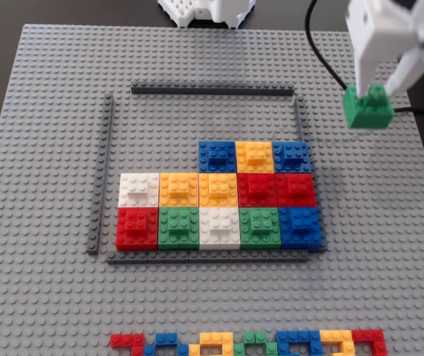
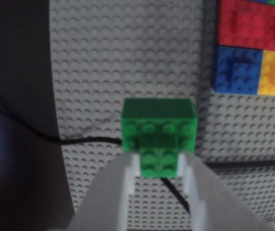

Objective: Grab the cube and place it into the grid

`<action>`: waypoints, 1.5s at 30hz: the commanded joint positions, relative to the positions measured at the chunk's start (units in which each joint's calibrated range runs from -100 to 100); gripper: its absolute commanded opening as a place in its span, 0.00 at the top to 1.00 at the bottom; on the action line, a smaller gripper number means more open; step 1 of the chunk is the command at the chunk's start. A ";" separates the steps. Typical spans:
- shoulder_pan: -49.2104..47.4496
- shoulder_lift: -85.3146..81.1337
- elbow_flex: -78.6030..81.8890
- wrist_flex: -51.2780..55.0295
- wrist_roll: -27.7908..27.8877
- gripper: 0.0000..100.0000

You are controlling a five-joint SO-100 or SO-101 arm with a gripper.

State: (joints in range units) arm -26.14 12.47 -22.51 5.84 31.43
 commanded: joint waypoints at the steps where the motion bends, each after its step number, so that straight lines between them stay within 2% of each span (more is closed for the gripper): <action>1: 2.97 -14.70 4.70 0.32 2.83 0.94; 10: 13.87 -26.74 16.12 -0.76 8.89 0.94; 27: 34.57 -35.68 40.59 -10.04 20.42 0.92; 32: 37.45 -36.11 49.10 -14.83 23.88 0.92; 36: 38.04 -33.28 50.01 -16.34 25.01 0.92; 45: 36.42 -26.23 47.02 -17.95 24.42 0.91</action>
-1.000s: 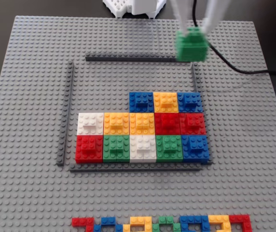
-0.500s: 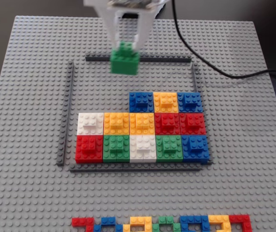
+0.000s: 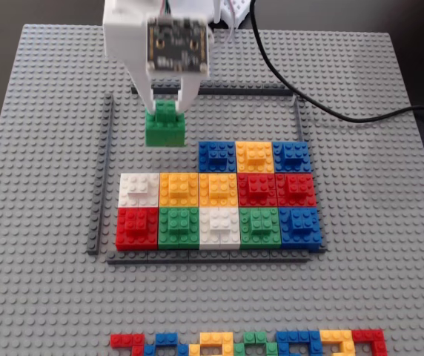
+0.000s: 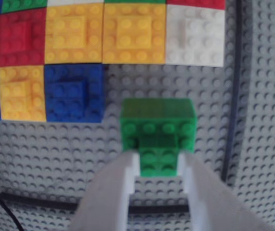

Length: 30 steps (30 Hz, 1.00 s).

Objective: Grab the cube and place it into the grid

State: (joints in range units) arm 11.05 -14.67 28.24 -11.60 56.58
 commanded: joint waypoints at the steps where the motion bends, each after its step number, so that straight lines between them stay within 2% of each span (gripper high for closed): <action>1: -1.14 1.52 -4.09 -0.52 -0.93 0.91; 30: -2.76 9.17 -7.90 -3.40 -2.10 0.90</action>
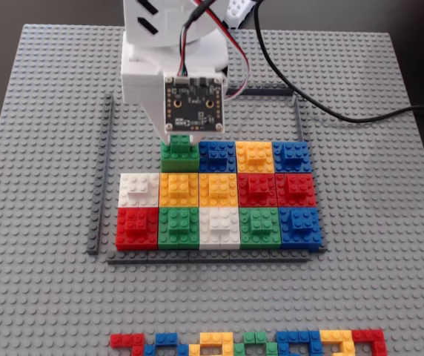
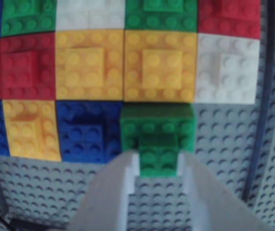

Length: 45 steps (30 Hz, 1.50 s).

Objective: Grab the cube and place it into the grid

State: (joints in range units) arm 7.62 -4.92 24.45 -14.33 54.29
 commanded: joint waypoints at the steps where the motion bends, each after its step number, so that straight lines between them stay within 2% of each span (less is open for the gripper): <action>1: 0.67 -0.41 -4.10 -0.71 0.20 0.90; 6: 0.89 0.28 -4.01 -1.10 0.10 0.90; 16: 1.26 0.45 -3.29 -1.69 -0.20 0.83; 45: 1.18 -5.66 -5.46 -0.17 -0.15 0.82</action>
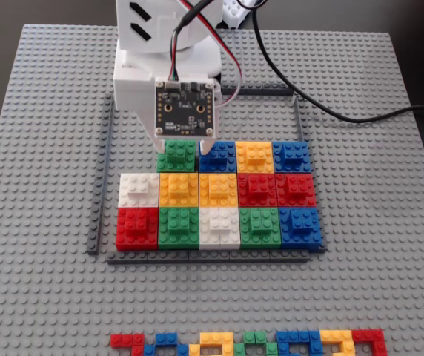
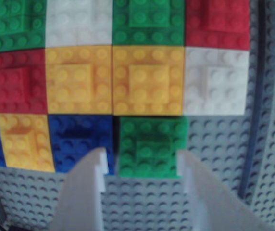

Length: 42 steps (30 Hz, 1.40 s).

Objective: Grab the cube and place it into the grid

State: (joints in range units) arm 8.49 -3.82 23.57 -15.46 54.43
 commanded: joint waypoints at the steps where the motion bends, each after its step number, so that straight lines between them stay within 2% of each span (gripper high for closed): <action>1: 0.23 -7.71 -4.67 1.14 -0.29 0.82; 8: -0.50 -16.73 -6.30 4.08 -0.63 0.86; 14: -2.71 -24.47 -9.29 9.01 -1.81 1.00; 19: -3.60 -31.44 -8.48 10.23 -3.17 1.00; 33: -5.66 -57.40 18.53 0.36 -6.06 1.00; 42: -7.65 -75.12 35.65 -1.98 -8.16 1.00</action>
State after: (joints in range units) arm 1.79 -71.16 55.08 -16.24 47.11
